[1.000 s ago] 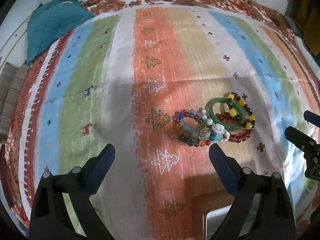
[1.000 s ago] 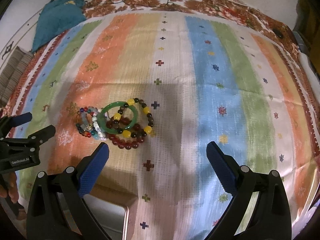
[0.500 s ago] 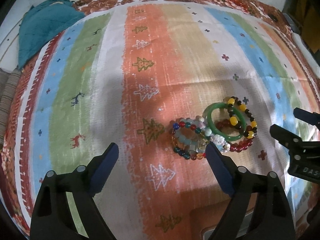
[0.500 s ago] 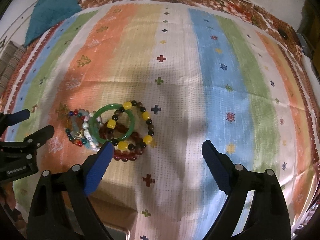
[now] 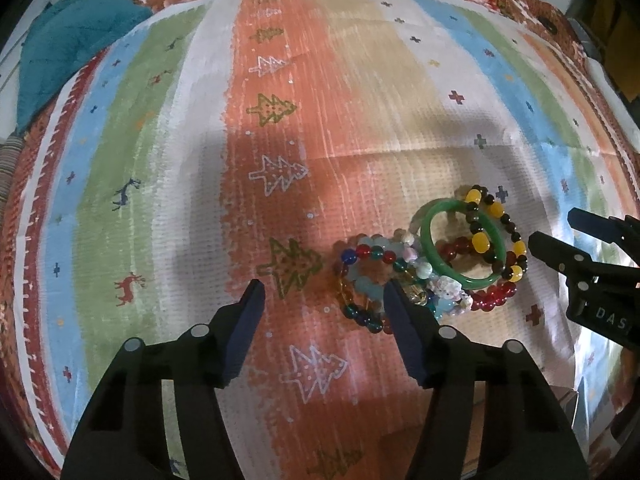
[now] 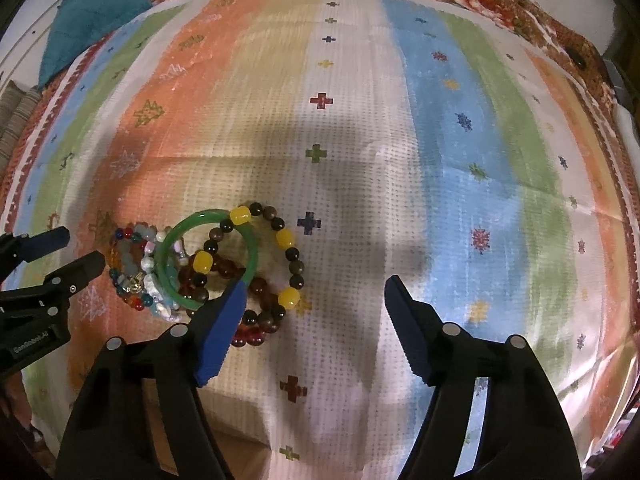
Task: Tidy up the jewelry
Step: 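Grasp the multicolour beaded bracelet with the left tool while the right tool grasps the yellow-black beaded bracelet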
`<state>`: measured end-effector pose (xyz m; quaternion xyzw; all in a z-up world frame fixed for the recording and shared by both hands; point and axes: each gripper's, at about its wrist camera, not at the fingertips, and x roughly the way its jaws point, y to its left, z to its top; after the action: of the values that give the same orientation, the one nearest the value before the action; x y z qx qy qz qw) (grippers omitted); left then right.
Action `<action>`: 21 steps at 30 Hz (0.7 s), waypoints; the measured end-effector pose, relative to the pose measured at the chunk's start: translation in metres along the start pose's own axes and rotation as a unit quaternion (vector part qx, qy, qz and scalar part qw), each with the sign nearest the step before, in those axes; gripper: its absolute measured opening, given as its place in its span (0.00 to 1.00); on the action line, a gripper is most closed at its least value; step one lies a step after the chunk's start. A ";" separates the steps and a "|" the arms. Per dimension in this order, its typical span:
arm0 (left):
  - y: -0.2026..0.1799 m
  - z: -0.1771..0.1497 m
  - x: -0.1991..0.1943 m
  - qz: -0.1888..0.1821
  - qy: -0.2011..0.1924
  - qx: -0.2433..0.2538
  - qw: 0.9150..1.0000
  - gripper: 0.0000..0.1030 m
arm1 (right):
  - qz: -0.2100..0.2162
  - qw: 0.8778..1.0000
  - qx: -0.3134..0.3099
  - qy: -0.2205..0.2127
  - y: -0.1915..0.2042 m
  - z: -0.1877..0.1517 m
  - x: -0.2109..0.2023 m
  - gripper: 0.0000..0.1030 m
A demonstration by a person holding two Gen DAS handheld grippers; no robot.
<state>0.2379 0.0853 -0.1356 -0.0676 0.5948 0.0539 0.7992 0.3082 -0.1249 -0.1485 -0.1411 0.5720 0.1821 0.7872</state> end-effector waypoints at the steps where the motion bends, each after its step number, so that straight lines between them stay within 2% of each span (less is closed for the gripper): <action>1: 0.000 0.001 0.002 -0.001 0.002 0.000 1.000 0.57 | 0.000 1.000 0.000 0.002 0.000 0.001 0.002 0.66; 6: 0.001 0.002 0.014 -0.004 0.013 0.004 1.000 0.49 | 0.003 1.000 0.002 0.013 -0.002 0.005 0.012 0.59; 8: 0.002 0.003 0.017 -0.002 0.013 0.004 1.000 0.42 | 0.006 1.000 0.000 0.018 -0.003 0.007 0.016 0.56; 15: 0.000 0.008 0.024 -0.010 0.018 0.000 1.000 0.36 | 0.007 0.999 0.000 0.031 -0.005 0.010 0.030 0.44; 21: -0.001 0.012 0.028 -0.009 0.018 -0.001 1.000 0.31 | 0.003 0.999 -0.008 0.034 -0.002 0.011 0.037 0.39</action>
<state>0.2576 0.0870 -0.1587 -0.0748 0.6083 0.0456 0.7889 0.3286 -0.1168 -0.1809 -0.1520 0.5974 0.1837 0.7657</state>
